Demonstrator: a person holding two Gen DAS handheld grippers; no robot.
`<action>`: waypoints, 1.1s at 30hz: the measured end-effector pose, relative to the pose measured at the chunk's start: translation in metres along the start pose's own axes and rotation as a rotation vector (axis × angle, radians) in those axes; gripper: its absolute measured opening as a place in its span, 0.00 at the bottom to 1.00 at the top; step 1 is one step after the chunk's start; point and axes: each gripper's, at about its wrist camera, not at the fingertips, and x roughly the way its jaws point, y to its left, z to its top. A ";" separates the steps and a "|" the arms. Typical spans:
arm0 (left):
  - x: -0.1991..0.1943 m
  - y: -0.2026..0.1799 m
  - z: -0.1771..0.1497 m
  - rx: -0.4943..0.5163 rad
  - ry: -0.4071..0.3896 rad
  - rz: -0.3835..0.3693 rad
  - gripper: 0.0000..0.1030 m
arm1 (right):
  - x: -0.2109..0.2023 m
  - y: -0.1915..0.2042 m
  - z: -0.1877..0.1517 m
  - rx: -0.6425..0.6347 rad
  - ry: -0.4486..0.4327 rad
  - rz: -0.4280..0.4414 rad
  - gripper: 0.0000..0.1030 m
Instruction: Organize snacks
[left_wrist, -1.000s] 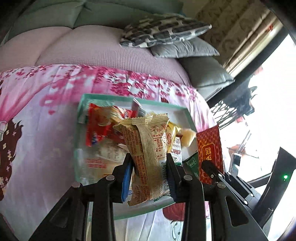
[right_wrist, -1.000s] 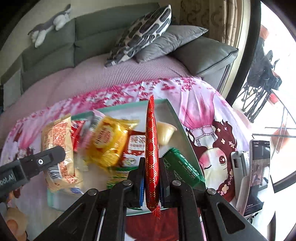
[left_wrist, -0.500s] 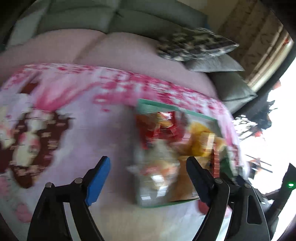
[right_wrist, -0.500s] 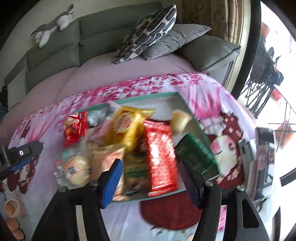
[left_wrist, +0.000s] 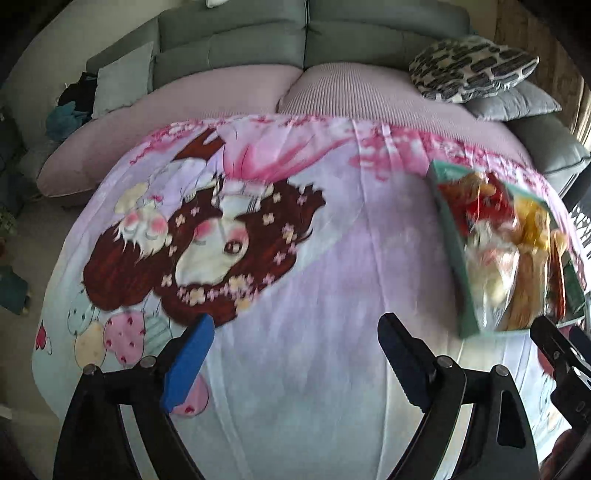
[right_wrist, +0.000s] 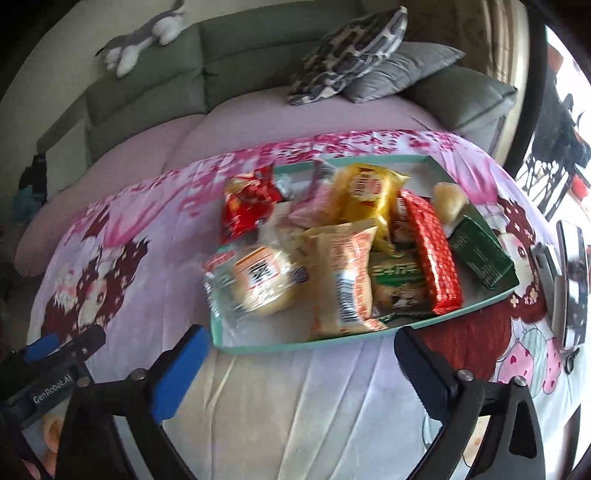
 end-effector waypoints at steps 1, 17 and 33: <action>0.000 0.002 -0.003 0.005 0.005 -0.002 0.88 | 0.001 0.002 -0.002 -0.005 -0.001 -0.006 0.99; 0.006 -0.005 0.000 0.038 0.050 0.040 0.88 | 0.006 -0.003 -0.007 -0.038 0.013 -0.081 1.00; 0.016 -0.011 0.000 0.051 0.080 0.034 0.88 | 0.010 -0.007 -0.009 -0.034 0.028 -0.088 1.00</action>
